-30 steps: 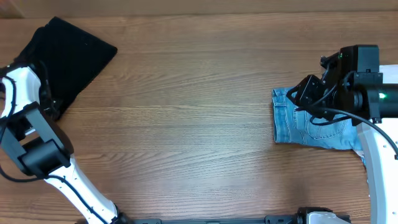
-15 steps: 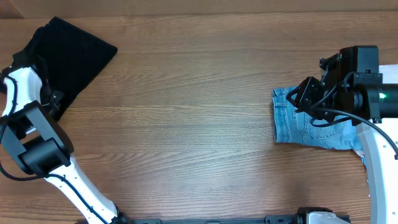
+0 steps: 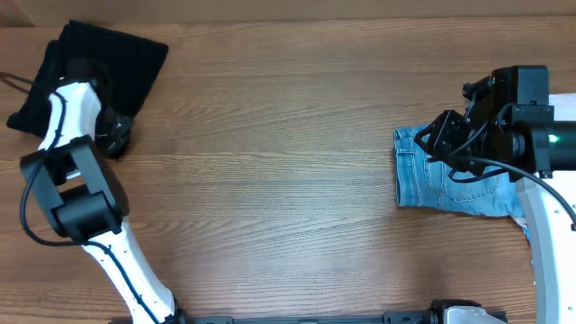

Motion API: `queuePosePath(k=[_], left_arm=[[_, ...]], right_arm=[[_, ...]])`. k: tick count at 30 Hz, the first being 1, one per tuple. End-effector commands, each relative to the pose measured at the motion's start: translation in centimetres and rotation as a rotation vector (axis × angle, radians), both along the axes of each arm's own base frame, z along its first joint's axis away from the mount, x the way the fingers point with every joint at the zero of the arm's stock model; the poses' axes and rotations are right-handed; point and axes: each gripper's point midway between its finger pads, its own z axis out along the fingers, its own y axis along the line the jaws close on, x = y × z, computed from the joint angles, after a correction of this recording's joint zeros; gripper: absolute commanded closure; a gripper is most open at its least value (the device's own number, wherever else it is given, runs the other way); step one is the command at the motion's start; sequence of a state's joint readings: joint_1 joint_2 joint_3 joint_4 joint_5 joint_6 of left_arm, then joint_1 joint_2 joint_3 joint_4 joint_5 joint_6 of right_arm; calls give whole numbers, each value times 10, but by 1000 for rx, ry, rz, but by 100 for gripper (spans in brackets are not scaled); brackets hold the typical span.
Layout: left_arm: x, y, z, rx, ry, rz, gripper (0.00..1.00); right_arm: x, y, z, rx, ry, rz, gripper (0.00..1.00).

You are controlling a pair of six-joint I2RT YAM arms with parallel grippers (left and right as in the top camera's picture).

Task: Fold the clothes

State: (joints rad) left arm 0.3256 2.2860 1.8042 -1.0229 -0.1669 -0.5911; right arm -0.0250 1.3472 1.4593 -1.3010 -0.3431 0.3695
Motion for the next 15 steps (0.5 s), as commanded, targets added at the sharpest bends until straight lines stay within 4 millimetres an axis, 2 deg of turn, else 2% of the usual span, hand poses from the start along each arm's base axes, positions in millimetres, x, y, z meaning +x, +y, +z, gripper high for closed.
queuePosePath(k=[1, 6, 9, 11, 15], left_arm=[[12, -59, -18, -95, 12, -118, 96], [30, -120, -18, -85, -6, -261, 96], [38, -143, -17, -66, -24, -323, 95], [46, -148, -16, -59, -48, -364, 96], [87, -149, -7, 8, -186, -553, 96]], right_arm=[[0, -1, 4, 1, -18, 1, 69], [0, -1, 4, 0, -21, 0, 69], [0, -1, 4, 0, -19, 1, 69], [0, -1, 4, 0, -19, 1, 69], [-2, -1, 3, 0, -10, 0, 69]])
